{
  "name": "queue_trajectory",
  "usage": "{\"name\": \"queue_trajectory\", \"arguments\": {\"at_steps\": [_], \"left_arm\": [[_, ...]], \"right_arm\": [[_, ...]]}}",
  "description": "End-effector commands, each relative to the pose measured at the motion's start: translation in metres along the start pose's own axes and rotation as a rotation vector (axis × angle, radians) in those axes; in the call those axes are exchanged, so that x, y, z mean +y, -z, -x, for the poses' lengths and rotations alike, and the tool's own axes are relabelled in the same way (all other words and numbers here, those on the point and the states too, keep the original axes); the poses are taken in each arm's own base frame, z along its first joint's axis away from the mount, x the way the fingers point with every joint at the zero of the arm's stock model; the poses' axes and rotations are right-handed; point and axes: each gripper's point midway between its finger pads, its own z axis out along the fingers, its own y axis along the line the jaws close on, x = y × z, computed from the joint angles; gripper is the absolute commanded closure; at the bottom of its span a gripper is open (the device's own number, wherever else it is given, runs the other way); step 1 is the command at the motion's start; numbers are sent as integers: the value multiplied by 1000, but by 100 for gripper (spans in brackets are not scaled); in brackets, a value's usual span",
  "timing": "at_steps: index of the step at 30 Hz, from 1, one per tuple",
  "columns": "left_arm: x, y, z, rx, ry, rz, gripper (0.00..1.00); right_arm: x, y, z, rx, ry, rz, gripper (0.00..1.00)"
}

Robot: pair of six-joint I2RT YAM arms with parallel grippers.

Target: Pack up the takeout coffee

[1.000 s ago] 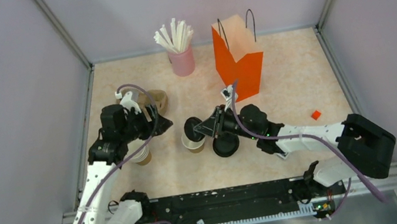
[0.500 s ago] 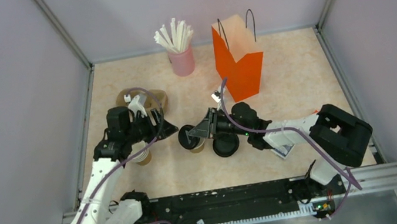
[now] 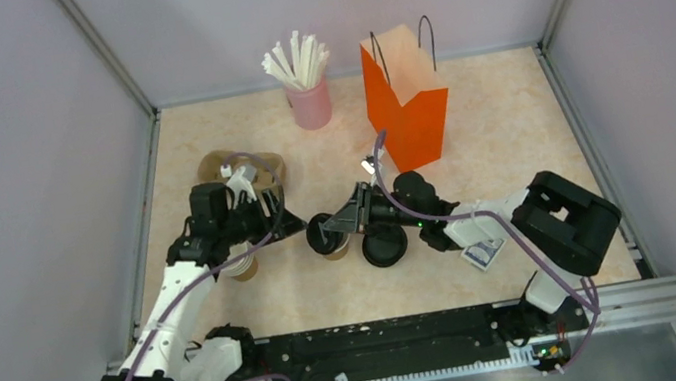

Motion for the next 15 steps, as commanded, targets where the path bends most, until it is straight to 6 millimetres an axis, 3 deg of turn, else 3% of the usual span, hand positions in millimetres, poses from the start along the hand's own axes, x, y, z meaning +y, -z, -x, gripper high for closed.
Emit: {"name": "queue_trajectory", "arguments": {"at_steps": [1,15], "left_arm": [[-2,-7,-1,6,-9,-50,39],[3,-19,-9,41,18,-64,43]], "right_arm": [[16,-5,11,-16,12,69,87],[4,-5,16,-20,-9,45,82]]}}
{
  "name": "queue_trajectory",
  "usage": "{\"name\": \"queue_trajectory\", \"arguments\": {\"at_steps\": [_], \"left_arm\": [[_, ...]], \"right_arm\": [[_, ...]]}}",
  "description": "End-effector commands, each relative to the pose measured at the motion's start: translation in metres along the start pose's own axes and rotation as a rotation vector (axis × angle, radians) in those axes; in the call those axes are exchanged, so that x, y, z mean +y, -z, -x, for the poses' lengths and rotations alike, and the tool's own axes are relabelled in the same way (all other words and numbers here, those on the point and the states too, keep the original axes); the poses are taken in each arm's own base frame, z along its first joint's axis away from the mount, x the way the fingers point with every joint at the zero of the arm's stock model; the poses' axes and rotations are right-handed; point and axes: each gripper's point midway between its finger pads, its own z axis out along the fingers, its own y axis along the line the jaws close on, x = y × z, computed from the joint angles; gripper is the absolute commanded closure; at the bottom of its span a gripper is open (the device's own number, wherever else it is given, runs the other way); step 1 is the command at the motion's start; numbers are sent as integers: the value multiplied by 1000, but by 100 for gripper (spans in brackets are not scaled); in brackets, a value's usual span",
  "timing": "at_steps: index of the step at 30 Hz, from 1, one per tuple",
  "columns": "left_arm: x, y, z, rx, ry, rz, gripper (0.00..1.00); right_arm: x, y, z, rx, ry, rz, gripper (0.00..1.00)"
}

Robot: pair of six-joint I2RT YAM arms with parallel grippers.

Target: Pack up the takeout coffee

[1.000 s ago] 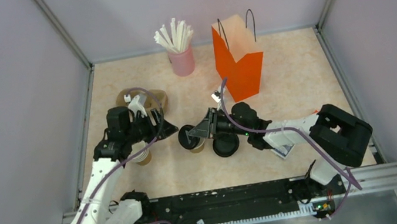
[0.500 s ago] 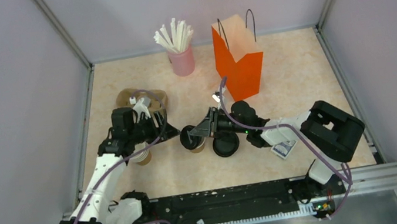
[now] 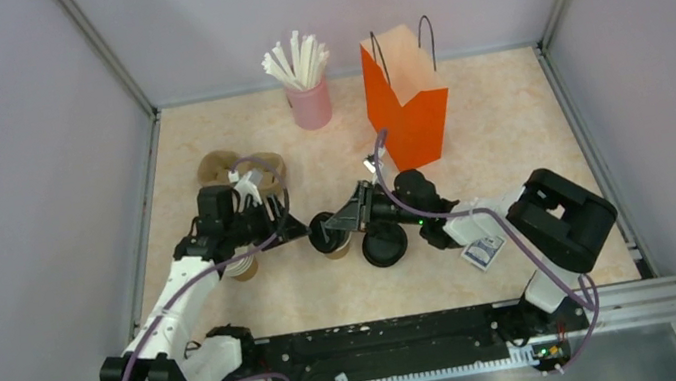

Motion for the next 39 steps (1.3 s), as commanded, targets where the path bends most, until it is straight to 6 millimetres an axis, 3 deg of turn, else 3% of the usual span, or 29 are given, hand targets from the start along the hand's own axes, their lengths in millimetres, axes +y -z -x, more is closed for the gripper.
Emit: {"name": "queue_trajectory", "arguments": {"at_steps": [1,4,14,17,21,24,27,39], "left_arm": [[-10,-4,8,-20,-28,-52,43],[-10,-6,8,-15,-22,-60,44],[-7,-11,2,6,-9,-52,44],[-8,-12,0,8,-11,-52,43],[-18,-6,3,2,-23,-70,42],[-30,3,10,-25,-69,-91,34],[-33,9,17,-51,-107,-77,31],[-29,-7,11,-20,-36,-130,36]], "right_arm": [[12,-5,15,-32,11,51,79],[9,-7,15,-20,11,34,75],[3,-7,15,-17,4,33,75],[4,-7,17,-23,8,36,81],[19,-4,20,-20,-14,104,84],[40,0,22,-9,-22,185,84],[47,3,24,7,-29,214,84],[20,13,24,48,-46,153,82]]}}
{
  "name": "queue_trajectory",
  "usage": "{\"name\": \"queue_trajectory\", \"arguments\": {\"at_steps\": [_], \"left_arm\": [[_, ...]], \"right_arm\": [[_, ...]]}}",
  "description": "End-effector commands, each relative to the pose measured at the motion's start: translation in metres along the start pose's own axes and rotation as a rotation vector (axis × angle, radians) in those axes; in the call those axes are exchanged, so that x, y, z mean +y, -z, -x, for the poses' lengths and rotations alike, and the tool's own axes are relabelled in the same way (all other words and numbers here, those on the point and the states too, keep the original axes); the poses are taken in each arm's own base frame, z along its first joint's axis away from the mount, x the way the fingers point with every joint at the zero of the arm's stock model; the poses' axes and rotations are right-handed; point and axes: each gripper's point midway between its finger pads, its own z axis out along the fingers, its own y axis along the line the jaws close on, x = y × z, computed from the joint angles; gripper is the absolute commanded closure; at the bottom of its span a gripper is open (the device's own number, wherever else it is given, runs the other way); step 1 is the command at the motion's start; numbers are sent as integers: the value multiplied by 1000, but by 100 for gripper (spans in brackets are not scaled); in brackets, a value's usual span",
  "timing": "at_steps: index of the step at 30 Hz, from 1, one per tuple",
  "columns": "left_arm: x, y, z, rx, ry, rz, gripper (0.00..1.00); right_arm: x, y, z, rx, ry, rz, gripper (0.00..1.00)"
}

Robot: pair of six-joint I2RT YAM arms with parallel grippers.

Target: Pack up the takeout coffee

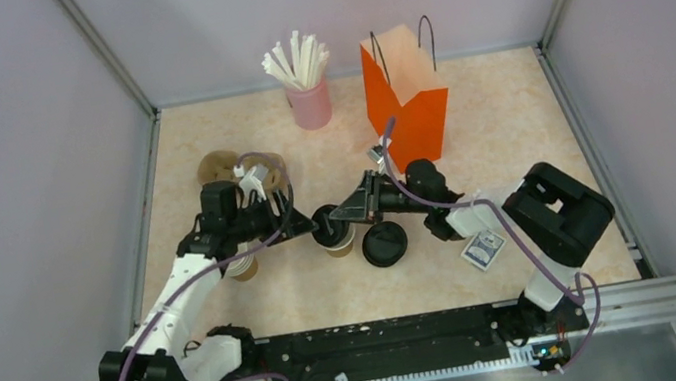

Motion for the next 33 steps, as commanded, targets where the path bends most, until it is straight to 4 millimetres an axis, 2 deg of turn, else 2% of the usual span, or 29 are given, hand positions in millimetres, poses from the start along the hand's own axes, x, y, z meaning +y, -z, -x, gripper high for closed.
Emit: {"name": "queue_trajectory", "arguments": {"at_steps": [1,6,15,22,29,33], "left_arm": [[-4,-4,6,-25,-12,-36,36],[1,-9,5,-10,4,-22,38],[13,-18,-1,5,29,13,42],[14,-26,-4,27,14,30,47],[18,-31,-8,46,11,46,48],[16,-32,-6,42,8,43,49]], "right_arm": [[11,1,3,24,29,54,82],[9,3,2,30,1,69,81],[-8,1,2,40,-20,44,79],[-13,-1,5,40,-32,41,77],[-21,0,7,36,-27,15,72],[-24,1,10,29,-19,-5,63]]}}
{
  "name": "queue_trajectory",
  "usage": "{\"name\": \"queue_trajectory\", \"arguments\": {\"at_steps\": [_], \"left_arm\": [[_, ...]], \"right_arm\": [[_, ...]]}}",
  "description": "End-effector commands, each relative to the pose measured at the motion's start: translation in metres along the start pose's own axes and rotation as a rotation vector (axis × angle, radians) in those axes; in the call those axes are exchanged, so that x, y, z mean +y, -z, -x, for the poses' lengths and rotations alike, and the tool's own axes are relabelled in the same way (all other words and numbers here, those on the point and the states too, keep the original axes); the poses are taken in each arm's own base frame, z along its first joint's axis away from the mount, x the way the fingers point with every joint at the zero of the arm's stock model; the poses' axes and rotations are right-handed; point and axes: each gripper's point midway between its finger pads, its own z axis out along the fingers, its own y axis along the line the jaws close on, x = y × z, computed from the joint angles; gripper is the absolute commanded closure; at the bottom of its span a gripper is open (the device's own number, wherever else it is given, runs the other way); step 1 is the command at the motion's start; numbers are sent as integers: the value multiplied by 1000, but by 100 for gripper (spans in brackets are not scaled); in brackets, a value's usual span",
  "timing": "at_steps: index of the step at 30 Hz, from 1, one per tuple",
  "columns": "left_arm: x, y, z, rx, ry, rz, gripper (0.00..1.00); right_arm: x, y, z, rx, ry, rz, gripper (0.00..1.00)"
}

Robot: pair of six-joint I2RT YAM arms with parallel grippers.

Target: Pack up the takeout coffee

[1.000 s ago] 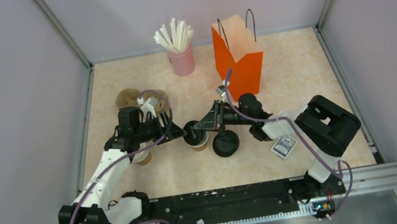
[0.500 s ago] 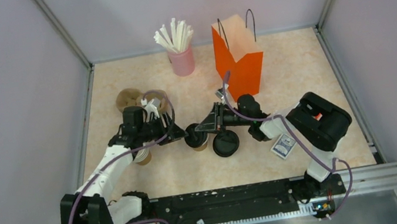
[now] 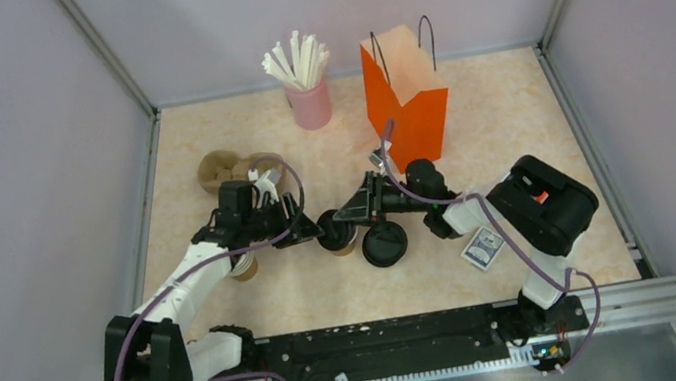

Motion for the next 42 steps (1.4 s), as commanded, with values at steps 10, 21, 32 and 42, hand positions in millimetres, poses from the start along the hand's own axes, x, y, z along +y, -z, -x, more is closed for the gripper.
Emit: {"name": "queue_trajectory", "arguments": {"at_steps": [10,21,32,42], "left_arm": [[-11,-3,14,-39,-47,-24,50],[-12,-2,14,-41,-49,-19,50],[-12,-3,13,-36,-44,-26,51],[-11,-6,12,-30,-45,-30,51]], "right_arm": [[-3,4,18,-39,93,-61,60],[1,5,25,-50,129,-87,59],[9,6,29,-61,142,-81,57],[19,7,39,-85,199,-111,48]]}}
